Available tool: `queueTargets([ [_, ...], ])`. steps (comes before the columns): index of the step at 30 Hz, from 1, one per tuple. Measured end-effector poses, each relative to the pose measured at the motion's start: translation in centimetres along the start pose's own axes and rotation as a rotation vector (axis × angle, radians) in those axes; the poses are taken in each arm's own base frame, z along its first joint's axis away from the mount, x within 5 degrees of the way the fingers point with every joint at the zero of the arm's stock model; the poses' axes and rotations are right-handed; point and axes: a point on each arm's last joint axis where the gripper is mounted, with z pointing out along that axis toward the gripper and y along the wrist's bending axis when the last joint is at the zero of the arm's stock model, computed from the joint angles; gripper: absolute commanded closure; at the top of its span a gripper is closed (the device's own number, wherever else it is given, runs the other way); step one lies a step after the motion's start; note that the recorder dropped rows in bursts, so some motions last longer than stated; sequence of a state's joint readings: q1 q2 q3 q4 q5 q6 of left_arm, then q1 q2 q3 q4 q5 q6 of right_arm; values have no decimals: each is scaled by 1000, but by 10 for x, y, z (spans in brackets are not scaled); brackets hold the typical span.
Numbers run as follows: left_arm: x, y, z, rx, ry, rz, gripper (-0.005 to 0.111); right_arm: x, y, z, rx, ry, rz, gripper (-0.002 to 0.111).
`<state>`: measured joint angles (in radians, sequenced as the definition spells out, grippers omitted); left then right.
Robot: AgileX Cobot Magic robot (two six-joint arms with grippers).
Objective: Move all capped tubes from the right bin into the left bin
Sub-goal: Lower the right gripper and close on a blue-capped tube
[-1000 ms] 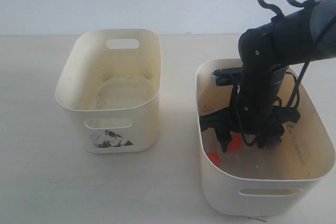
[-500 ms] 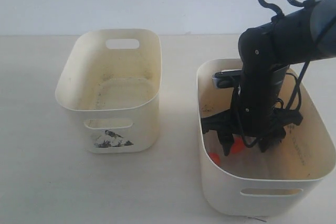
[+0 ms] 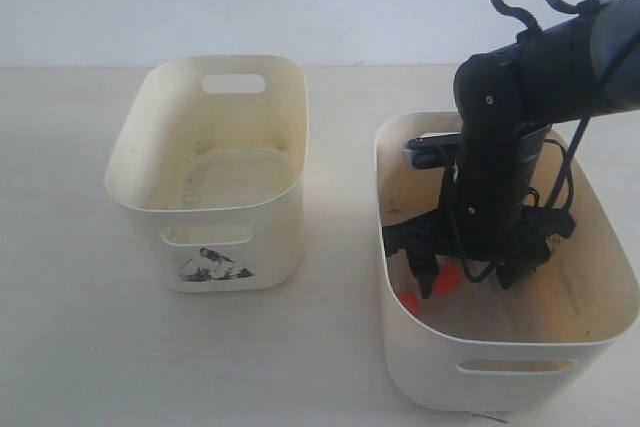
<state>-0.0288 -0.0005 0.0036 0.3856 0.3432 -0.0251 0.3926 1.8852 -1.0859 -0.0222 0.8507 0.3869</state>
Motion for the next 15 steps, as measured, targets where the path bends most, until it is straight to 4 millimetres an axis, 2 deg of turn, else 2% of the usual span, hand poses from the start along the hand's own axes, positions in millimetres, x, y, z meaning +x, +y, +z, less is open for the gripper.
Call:
queueTargets([
  [5, 0, 0, 0, 0, 0, 0, 102, 2, 0, 0, 1, 19, -12, 33],
  [12, 0, 0, 0, 0, 0, 0, 102, 12, -2, -1, 16, 135, -56, 33],
  [15, 0, 0, 0, 0, 0, 0, 102, 14, -2, -1, 21, 153, -72, 41],
])
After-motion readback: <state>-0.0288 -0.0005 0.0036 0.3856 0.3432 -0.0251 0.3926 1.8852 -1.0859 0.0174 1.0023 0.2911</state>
